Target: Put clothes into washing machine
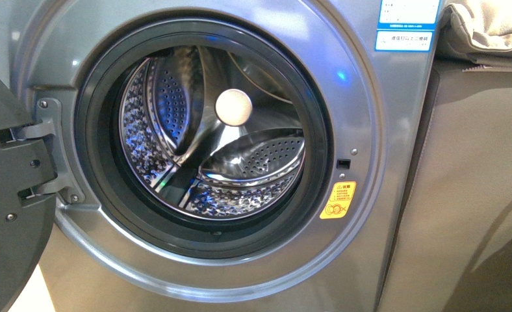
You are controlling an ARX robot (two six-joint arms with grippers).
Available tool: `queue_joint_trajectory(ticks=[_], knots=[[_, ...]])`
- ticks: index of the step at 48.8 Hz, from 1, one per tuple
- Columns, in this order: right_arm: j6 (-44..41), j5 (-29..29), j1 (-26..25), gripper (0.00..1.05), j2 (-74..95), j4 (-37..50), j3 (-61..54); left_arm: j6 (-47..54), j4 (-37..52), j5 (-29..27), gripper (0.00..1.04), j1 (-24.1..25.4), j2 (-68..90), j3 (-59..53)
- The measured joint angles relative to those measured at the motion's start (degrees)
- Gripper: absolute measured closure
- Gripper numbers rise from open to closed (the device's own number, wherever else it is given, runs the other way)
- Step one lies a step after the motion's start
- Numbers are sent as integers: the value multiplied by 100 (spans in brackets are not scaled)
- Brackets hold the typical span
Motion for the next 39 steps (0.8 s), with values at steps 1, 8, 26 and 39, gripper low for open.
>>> queue_joint_trajectory(ticks=[1,8,26,39], knots=[[0,0,0,8,0,0,0,0,0,0,6,0,0,0],[2,0,0,8,0,0,0,0,0,0,6,0,0,0],[0,0,0,8,0,0,0,0,0,0,6,0,0,0],[0,0,0,8,0,0,0,0,0,0,6,0,0,0]])
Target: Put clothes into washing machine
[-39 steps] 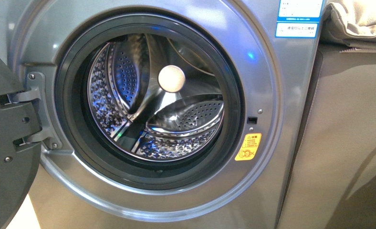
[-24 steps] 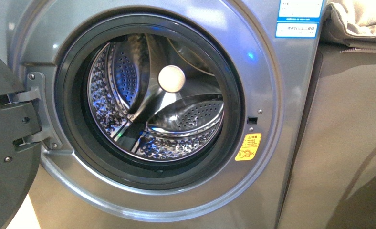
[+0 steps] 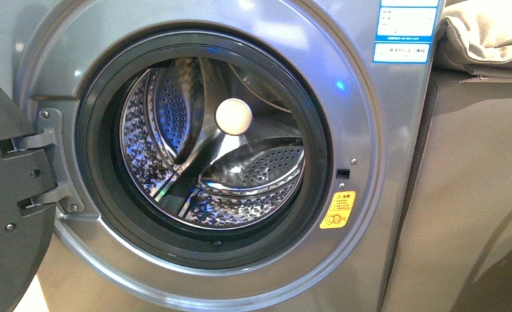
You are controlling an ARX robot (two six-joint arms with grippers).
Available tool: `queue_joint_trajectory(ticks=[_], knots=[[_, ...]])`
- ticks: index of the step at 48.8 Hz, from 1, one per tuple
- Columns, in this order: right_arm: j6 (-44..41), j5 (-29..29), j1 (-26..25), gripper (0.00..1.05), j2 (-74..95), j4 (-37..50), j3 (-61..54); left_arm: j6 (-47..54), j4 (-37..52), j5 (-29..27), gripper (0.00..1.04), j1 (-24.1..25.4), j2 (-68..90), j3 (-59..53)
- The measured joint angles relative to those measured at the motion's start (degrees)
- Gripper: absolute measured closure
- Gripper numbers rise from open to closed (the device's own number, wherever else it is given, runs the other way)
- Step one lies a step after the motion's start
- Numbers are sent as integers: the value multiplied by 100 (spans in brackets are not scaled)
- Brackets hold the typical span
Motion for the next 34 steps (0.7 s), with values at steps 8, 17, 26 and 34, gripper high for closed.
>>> queue_joint_trajectory(ticks=[8,17,26,34], knots=[[2,0,0,8,0,0,0,0,0,0,6,0,0,0],[0,0,0,8,0,0,0,0,0,0,6,0,0,0],[164,-352,-107,8,61,238,-15,0,0,0,6,0,0,0],[1698,-3182,-1620,8,1397,3753,-33,0,0,-4,6,0,0,0]])
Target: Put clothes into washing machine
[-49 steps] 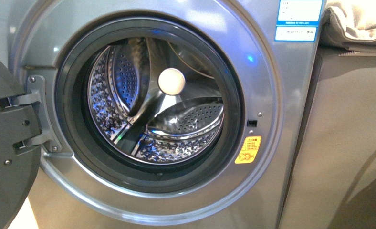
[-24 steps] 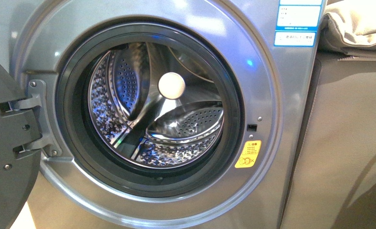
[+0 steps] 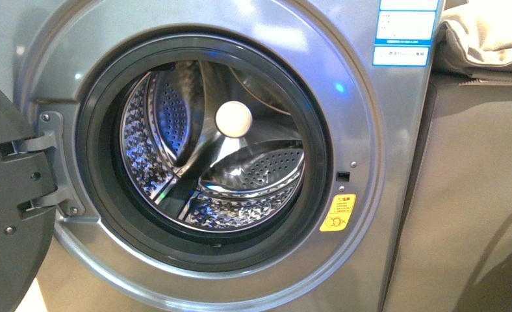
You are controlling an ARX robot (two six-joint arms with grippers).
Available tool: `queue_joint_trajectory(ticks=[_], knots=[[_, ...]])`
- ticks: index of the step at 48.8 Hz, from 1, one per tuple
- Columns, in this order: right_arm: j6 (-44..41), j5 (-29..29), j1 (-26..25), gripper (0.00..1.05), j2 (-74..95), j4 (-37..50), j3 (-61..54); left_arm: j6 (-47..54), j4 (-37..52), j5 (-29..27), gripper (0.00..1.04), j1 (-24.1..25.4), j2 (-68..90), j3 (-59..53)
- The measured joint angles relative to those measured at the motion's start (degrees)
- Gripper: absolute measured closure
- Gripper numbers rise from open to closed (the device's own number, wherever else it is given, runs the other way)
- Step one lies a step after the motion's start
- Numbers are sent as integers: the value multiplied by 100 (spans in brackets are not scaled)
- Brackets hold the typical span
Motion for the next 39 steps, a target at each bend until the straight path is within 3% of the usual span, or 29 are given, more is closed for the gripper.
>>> queue_joint_trajectory(ticks=[5,10,16,21,39], knots=[[651,-678,-743,8,866,1355,24,0,0,7,6,0,0,0],[1224,-955,-1429,8,1945,2664,111,0,0,4,6,0,0,0],[1530,-1056,-1897,8,2977,3615,564,0,0,7,6,0,0,0],[1427,-1045,-2039,8,3532,3316,1088,0,0,4,6,0,0,0],[236,-1128,-2496,8,5855,278,3073,0,0,4,6,0,0,0]])
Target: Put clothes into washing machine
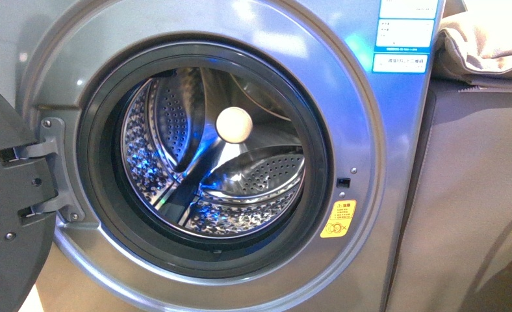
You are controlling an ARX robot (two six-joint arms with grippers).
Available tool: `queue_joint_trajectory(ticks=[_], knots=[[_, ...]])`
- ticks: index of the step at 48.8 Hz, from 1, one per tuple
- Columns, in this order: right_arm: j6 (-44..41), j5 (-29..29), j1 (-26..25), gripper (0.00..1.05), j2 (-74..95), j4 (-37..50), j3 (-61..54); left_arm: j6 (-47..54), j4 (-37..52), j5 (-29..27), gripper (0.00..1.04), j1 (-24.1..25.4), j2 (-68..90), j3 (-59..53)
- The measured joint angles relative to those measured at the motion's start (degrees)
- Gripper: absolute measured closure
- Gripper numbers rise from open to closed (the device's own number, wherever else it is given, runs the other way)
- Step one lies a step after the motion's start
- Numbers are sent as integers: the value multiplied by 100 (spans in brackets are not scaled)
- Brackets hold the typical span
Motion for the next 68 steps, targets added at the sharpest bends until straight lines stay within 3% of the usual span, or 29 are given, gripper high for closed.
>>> queue_joint_trajectory(ticks=[8,25,54,68], knots=[[-531,-42,-278,8,1381,-857,662,0,0,0,6,0,0,0],[-1370,704,-579,8,3807,-848,1539,0,0,2,6,0,0,0],[-1523,1541,-575,8,5482,-614,2452,0,0,0,6,0,0,0],[-732,1720,-439,8,6131,-1493,3141,0,0,0,6,0,0,0]])
